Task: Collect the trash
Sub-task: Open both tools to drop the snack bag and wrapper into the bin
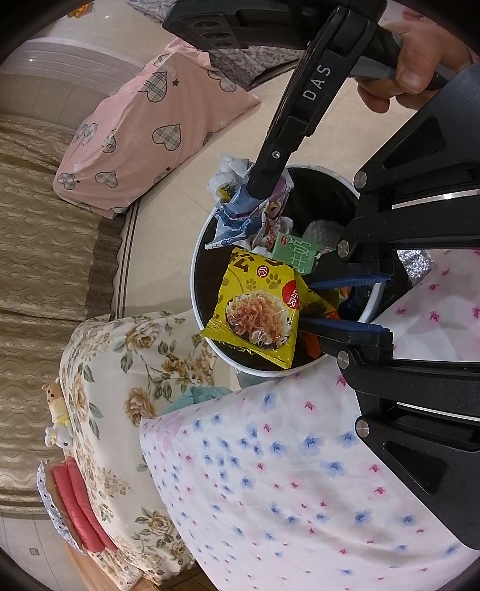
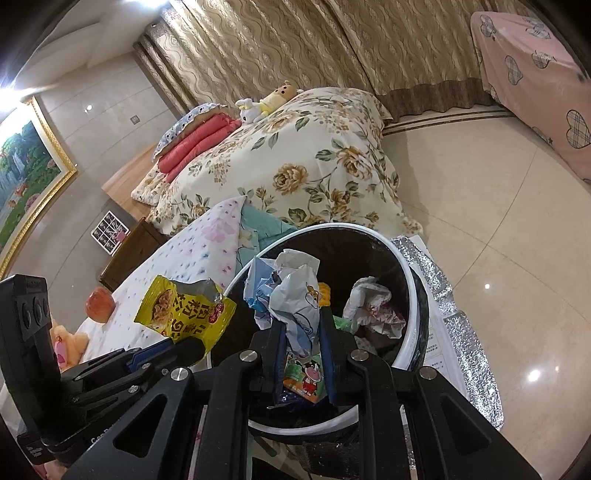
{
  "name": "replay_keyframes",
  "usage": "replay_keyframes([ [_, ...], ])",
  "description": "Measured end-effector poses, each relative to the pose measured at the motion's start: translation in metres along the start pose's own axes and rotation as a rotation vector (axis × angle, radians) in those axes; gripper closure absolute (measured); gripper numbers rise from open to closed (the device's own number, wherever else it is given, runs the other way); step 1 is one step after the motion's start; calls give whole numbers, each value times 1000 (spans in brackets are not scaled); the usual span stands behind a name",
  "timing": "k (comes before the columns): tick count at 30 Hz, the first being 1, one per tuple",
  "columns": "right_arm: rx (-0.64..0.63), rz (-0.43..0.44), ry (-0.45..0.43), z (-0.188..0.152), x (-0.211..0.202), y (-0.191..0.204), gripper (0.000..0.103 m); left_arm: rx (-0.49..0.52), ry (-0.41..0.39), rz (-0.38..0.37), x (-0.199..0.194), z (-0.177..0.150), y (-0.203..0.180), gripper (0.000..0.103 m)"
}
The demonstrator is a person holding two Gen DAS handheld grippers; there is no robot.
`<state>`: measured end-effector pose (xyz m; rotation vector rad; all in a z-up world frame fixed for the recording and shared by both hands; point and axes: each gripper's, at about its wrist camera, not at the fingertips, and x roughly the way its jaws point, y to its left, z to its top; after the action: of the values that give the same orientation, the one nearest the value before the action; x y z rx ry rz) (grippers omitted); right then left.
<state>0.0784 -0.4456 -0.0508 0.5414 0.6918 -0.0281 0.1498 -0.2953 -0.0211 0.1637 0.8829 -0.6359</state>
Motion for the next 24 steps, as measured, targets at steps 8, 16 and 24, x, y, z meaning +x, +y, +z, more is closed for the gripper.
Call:
replay_keyframes([
  [8, 21, -7, 21, 2, 4, -3, 79, 2, 7, 6, 1, 1, 2, 82],
  [16, 41, 4, 0, 1, -5, -1, 48, -34, -34, 20, -20, -10, 15, 58],
  [24, 24, 26, -26, -13, -21, 20, 32, -153, -92, 34, -57, -39, 50, 54],
])
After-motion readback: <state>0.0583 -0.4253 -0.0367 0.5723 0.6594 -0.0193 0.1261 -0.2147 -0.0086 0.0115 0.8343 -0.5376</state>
